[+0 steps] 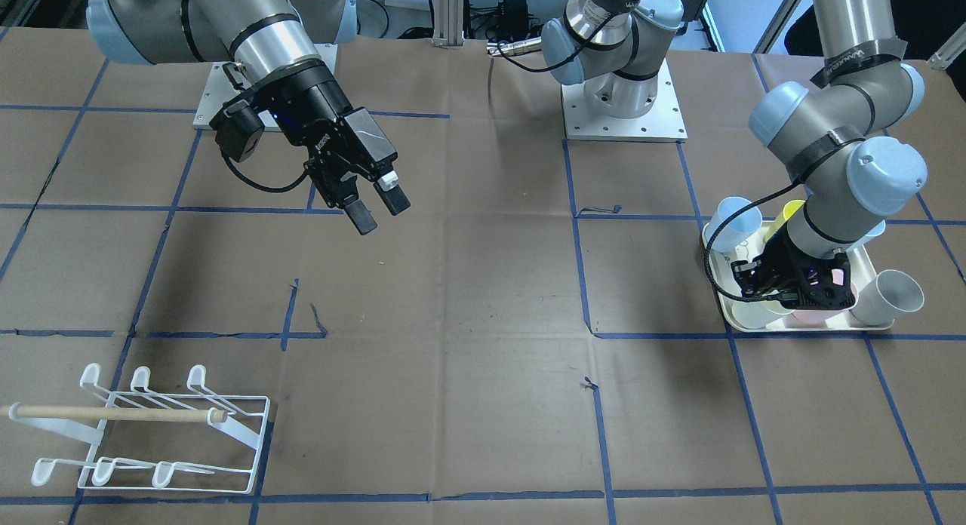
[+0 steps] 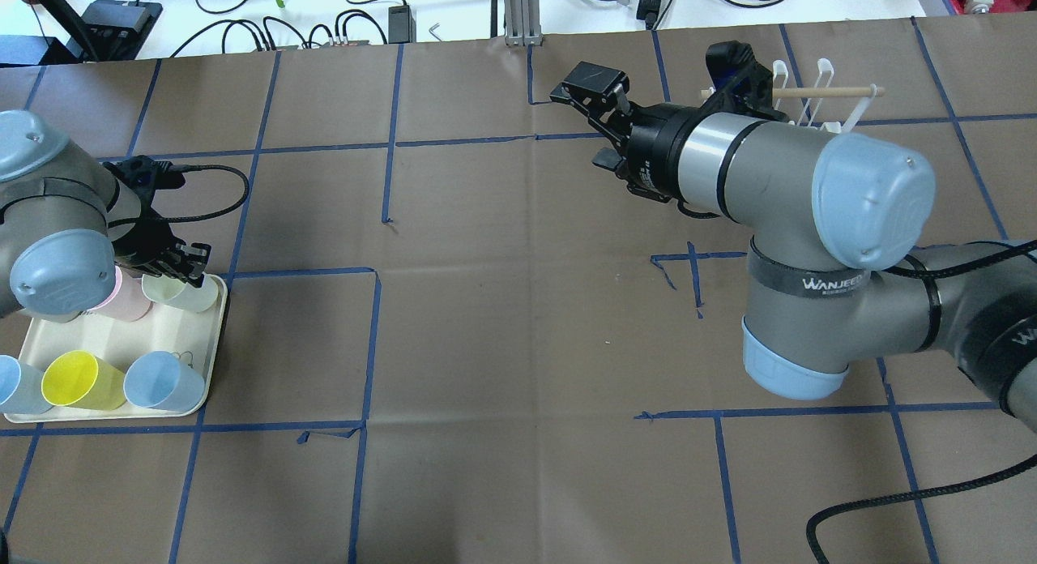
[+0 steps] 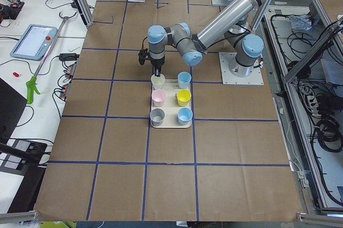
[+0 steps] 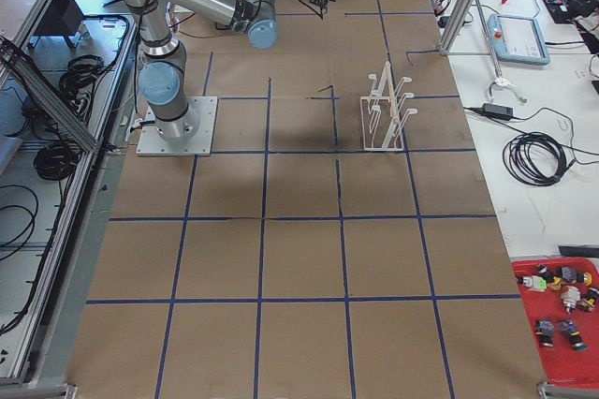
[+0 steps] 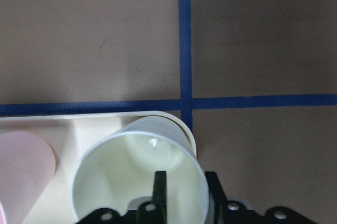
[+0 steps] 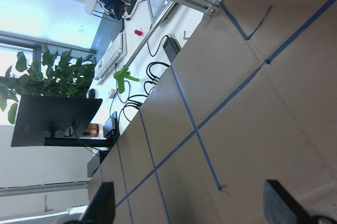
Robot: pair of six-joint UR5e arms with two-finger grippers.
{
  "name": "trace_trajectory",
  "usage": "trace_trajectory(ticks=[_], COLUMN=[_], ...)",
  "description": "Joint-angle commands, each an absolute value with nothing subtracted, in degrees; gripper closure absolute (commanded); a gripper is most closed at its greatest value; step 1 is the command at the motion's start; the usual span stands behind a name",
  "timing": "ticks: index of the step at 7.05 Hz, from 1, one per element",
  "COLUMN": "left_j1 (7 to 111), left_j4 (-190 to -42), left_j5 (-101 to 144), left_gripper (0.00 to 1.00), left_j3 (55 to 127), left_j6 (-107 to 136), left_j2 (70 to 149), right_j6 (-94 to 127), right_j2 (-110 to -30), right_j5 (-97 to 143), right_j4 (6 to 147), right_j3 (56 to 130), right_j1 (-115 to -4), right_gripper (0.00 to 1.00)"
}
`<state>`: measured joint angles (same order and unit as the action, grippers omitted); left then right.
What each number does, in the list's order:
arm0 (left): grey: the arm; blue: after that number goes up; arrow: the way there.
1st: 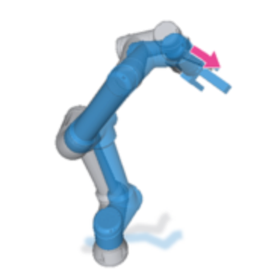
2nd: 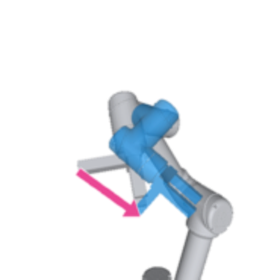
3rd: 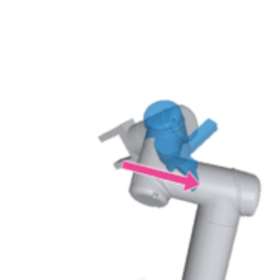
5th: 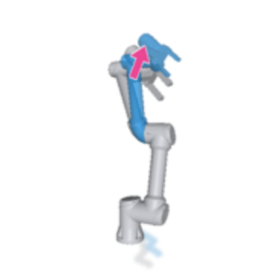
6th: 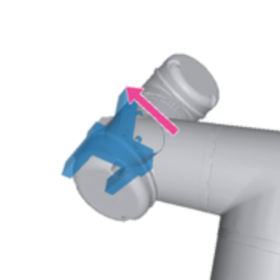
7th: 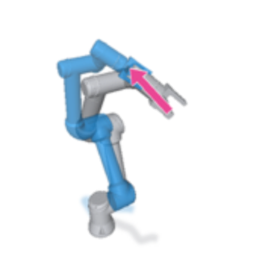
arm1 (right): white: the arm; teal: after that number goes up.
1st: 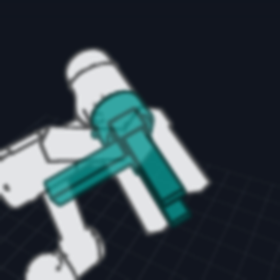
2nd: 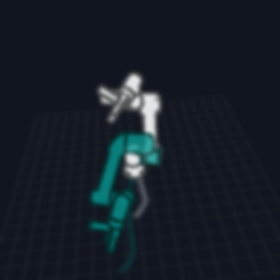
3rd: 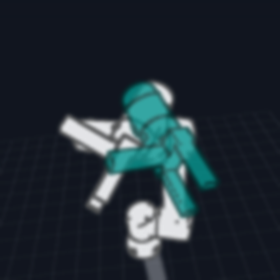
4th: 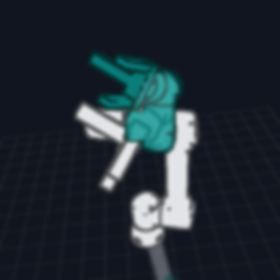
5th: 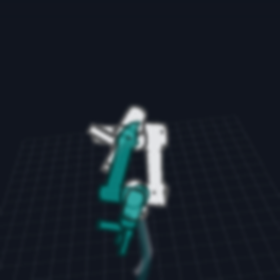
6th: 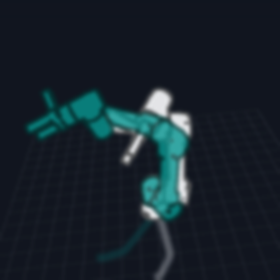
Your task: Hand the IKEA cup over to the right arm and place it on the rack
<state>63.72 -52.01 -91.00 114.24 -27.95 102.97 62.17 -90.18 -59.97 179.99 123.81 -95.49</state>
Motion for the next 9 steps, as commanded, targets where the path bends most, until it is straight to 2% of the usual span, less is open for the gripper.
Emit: trace_trajectory(ticks=[1, 3, 6, 9], left_j1=[63.8, 64.0, 66.4, 70.0], left_j4=[-54.1, -64.6, -79.8, -78.1], left_j5=[-90.7, -90.7, -90.4, -86.5], left_gripper=[1.0, 1.0, 1.0, 1.0], left_j3=[112.7, 106.6, 91.2, 89.4], left_j6=[-27.9, -27.9, -27.9, -28.6], left_j2=[101.3, 98.7, 99.5, 101.1], right_j6=[71.1, 78.9, 78.9, 78.8], right_j2=[-90.6, -89.9, -89.9, -89.8], right_j5=[-56.9, -57.8, -58.0, -58.0], right_j4=[188.0, 197.5, 197.6, 197.8], right_j3=[126.5, 128.2, 128.5, 128.5], right_j1=[-95.5, -95.5, -95.5, -95.5], right_gripper=[0.0, 0.0, 0.0, 0.0])
